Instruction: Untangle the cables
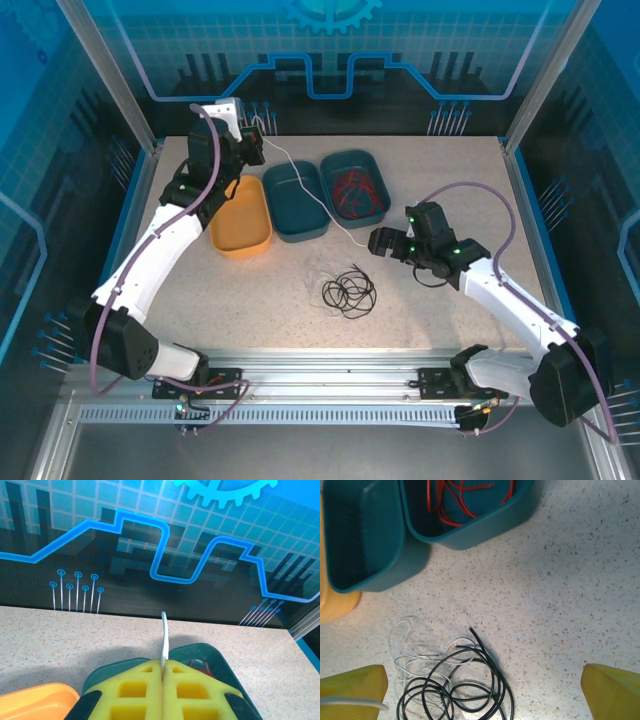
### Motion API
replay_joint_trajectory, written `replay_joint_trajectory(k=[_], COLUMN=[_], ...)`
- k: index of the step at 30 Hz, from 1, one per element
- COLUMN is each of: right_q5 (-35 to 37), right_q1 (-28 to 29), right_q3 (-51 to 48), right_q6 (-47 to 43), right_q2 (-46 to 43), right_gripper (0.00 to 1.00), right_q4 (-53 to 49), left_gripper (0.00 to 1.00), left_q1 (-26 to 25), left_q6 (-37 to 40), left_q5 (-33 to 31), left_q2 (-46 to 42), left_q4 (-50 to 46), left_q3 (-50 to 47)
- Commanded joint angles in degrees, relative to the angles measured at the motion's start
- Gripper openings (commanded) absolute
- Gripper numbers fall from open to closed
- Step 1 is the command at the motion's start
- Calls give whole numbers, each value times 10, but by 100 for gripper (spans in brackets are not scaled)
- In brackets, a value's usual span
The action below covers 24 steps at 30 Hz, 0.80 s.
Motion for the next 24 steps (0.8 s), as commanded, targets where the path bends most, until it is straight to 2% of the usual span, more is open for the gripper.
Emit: replay_joint_trajectory(k=[1,3,6,8,12,14,16,20,24], right_q5=[-67,-131,-286,-291,-240,-237,-267,-424,-396], right_q1=[-32,-58,-110,-125,-148,-171,-205,-288,-304], right_q3=[-13,-27,-51,-53,-38,-41,-51,-96,-82], right_q6=[-24,-33,-29,-34,-75,-82,-81,-26,-46], right_q2=[-33,-47,-58,-68,-93,-112,-137,-173,-174], right_gripper=[100,100,100,100,100,100,100,100,100], right_q4=[20,46,116,106,28,12,12,107,53], left_gripper=[0,0,0,0,0,0,0,0,0], left_q1=[14,19,28,34,57,72,86,107,107], left_q6=[14,15,16,18,21,17,16,7,-1], left_q5=[9,11,9,8,-3,1,-2,11,56], left_q2=[6,10,17,21,21,20,18,9,0], left_q4=[-5,-5,-9,-11,-17,-21,-25,-22,-16], left_q3=[30,34,42,46,49,49,48,39,34])
